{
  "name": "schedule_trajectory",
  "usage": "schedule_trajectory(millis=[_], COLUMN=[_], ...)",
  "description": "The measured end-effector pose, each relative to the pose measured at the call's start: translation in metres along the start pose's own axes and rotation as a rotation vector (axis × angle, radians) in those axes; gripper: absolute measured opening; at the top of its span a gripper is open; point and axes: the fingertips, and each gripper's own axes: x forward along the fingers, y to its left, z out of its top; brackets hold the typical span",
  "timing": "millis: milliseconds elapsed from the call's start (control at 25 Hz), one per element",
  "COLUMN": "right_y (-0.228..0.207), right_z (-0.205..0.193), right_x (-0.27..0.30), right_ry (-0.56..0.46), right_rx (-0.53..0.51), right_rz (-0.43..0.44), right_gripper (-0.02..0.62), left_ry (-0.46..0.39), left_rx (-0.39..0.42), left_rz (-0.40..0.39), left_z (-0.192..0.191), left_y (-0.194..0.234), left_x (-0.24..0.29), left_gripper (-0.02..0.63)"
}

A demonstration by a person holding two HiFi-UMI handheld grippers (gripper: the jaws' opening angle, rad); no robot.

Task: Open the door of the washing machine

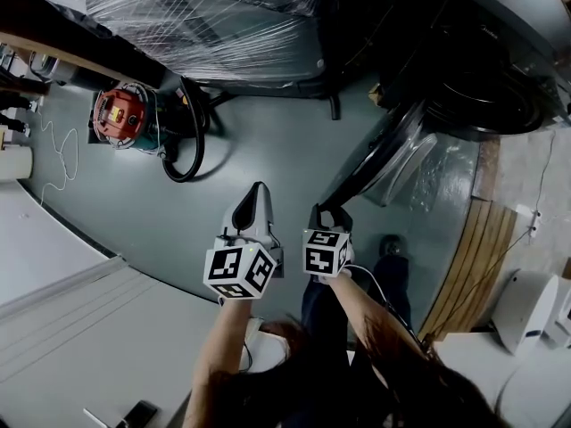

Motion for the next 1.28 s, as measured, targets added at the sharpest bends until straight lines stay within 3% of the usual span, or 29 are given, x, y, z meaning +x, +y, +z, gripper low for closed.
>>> schedule_trajectory(millis=[1280], right_y=[0.052], right_z=[0.058], right_x=[0.052], right_ry=[-0.026], right_rx=[0.074], right_rz=[-0.019], right_gripper=[0.113], left_ry=[-0.005], left_rx=[-0.049], left_rz=[0.048], left_z=[0.004], left_y=[0.074], left_x=[-0.008], left_gripper=[0.014])
